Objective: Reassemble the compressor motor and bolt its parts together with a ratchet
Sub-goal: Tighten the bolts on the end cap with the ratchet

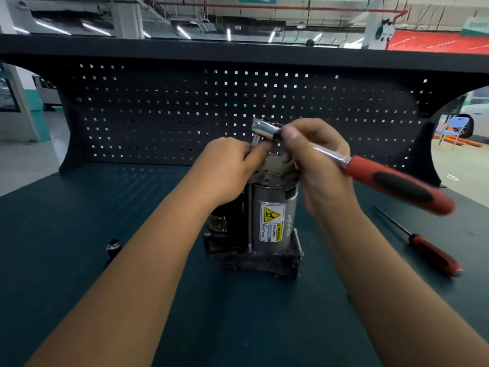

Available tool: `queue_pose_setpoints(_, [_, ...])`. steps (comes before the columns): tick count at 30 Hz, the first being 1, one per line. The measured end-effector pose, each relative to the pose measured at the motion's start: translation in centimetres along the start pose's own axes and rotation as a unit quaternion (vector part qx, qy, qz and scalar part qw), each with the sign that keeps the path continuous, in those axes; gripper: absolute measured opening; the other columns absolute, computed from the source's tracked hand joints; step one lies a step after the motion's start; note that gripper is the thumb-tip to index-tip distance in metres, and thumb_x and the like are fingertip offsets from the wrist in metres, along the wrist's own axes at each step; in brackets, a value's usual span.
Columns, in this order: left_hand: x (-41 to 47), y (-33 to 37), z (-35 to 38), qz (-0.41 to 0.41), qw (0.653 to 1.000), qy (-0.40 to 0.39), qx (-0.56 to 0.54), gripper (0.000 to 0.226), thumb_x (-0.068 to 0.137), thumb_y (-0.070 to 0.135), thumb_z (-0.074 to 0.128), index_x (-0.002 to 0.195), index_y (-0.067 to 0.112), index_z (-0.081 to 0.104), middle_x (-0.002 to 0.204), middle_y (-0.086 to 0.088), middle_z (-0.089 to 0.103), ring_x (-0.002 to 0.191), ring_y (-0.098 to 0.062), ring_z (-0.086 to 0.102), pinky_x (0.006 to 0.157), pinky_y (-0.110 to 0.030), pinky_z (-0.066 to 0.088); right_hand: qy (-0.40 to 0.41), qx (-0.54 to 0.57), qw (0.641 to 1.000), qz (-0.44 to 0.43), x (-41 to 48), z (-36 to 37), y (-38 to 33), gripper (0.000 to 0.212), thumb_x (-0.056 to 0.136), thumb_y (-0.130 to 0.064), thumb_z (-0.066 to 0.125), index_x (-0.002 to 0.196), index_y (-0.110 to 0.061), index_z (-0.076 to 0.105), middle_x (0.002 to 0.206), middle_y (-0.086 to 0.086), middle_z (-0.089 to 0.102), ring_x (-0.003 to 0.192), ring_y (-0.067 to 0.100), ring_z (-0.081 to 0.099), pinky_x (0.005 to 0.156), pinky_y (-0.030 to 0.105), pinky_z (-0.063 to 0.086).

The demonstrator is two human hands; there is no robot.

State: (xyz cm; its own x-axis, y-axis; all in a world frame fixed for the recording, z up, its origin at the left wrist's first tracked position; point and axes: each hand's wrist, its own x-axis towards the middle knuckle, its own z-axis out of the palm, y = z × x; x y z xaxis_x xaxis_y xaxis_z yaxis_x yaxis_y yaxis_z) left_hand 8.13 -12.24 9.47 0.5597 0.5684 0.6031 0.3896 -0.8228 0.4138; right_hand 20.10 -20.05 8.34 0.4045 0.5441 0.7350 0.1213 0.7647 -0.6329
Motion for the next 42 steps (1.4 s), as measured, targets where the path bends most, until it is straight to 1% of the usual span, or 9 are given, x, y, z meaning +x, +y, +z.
queue_pose_setpoints(6, [-0.2, 0.6, -0.3, -0.024, 1.000, -0.006, 0.016, 0.050, 0.095, 0.041, 0.037, 0.055, 0.011, 0.045, 0.049, -0.001, 0.044, 0.043, -0.010, 0.039, 0.039, -0.017, 0.030, -0.001, -0.283, 0.950, -0.130, -0.3, 2.2, -1.1, 0.025, 0.086, -0.015, 0.063, 0.075, -0.028, 0.045, 0.056, -0.011, 0.043, 0.049, 0.001, 0.041, 0.049, 0.011, 0.033])
queue_pose_setpoints(13, [0.2, 0.5, -0.5, -0.066, 0.998, -0.012, -0.012, 0.033, 0.092, 0.024, 0.039, 0.062, 0.017, 0.049, 0.060, -0.001, 0.053, 0.053, -0.011, 0.046, 0.044, -0.023, 0.031, -0.091, -0.338, 0.923, -0.162, 0.4, 2.6, -1.7, 0.023, 0.084, -0.021, 0.067, 0.071, -0.015, 0.050, 0.054, -0.006, 0.049, 0.053, 0.007, 0.049, 0.050, 0.012, 0.036])
queue_pose_setpoints(16, [0.2, 0.1, -0.4, -0.062, 0.996, -0.001, -0.058, 0.044, 0.096, 0.036, 0.040, 0.064, 0.013, 0.059, 0.057, -0.001, 0.054, 0.053, -0.017, 0.048, 0.042, -0.015, 0.033, -0.087, -0.204, 0.969, -0.109, 0.9, 1.8, -1.3, 0.031, 0.087, -0.036, 0.057, 0.068, -0.012, 0.058, 0.059, 0.002, 0.057, 0.053, 0.017, 0.054, 0.050, 0.025, 0.043])
queue_pose_setpoints(19, [0.3, -0.2, -0.3, -0.058, 0.995, -0.020, -0.077, 0.057, 0.097, 0.047, 0.036, 0.096, -0.001, 0.066, 0.089, -0.017, 0.069, 0.082, -0.031, 0.061, 0.072, -0.032, 0.048, -0.048, -0.042, 0.998, 0.002, 2.0, 0.5, -0.6, 0.041, 0.091, -0.040, 0.047, 0.073, -0.013, 0.073, 0.066, 0.005, 0.069, 0.055, 0.016, 0.061, 0.057, 0.026, 0.048])
queue_pose_setpoints(26, [0.1, -0.5, -0.3, -0.040, 0.998, -0.015, -0.045, 0.061, 0.098, 0.049, 0.030, 0.101, 0.003, 0.070, 0.089, -0.015, 0.068, 0.078, -0.017, 0.059, 0.063, -0.020, 0.039, -0.007, -0.027, 0.970, 0.241, 5.2, -0.5, 1.5, 0.024, 0.083, -0.041, 0.058, 0.084, -0.016, 0.058, 0.061, -0.001, 0.057, 0.055, 0.011, 0.054, 0.063, 0.027, 0.043])
queue_pose_setpoints(32, [0.3, -0.2, -0.1, -0.049, 0.998, -0.011, -0.024, 0.066, 0.095, 0.055, 0.034, 0.093, 0.000, 0.070, 0.069, -0.009, 0.065, 0.064, -0.016, 0.060, 0.051, -0.021, 0.038, 0.040, -0.090, 0.992, -0.072, 2.5, 0.2, -0.3, 0.026, 0.081, -0.008, 0.056, 0.061, -0.021, 0.046, 0.054, -0.014, 0.046, 0.051, 0.001, 0.043, 0.051, 0.019, 0.038])
queue_pose_setpoints(35, [0.5, 0.0, 0.0, -0.048, 0.999, -0.009, 0.001, 0.054, 0.094, 0.044, 0.042, 0.057, 0.007, 0.054, 0.043, 0.008, 0.045, 0.039, -0.005, 0.039, 0.034, -0.015, 0.027, 0.006, -0.323, 0.912, -0.255, 1.0, 1.8, -1.8, 0.033, 0.082, -0.010, 0.058, 0.058, -0.022, 0.039, 0.051, -0.012, 0.038, 0.049, 0.004, 0.037, 0.049, 0.017, 0.030])
queue_pose_setpoints(38, [0.8, -0.2, -0.2, -0.042, 0.999, -0.015, 0.019, 0.029, 0.093, 0.022, 0.043, 0.066, 0.013, 0.050, 0.061, 0.002, 0.052, 0.056, -0.012, 0.048, 0.041, -0.017, 0.032, -0.028, -0.445, 0.809, -0.382, 0.1, 3.5, -2.3, 0.027, 0.079, -0.010, 0.059, 0.060, -0.010, 0.041, 0.052, 0.003, 0.036, 0.052, 0.017, 0.034, 0.046, 0.029, 0.031])
queue_pose_setpoints(42, [0.4, -0.4, -0.3, -0.046, 0.998, -0.004, -0.051, 0.039, 0.096, 0.037, 0.042, 0.065, 0.019, 0.057, 0.052, 0.011, 0.055, 0.054, 0.000, 0.050, 0.041, -0.010, 0.032, -0.032, -0.286, 0.935, -0.206, 1.4, 2.5, -2.3, 0.033, 0.081, -0.017, 0.065, 0.055, -0.021, 0.045, 0.050, -0.010, 0.046, 0.048, 0.006, 0.042, 0.048, 0.023, 0.035])
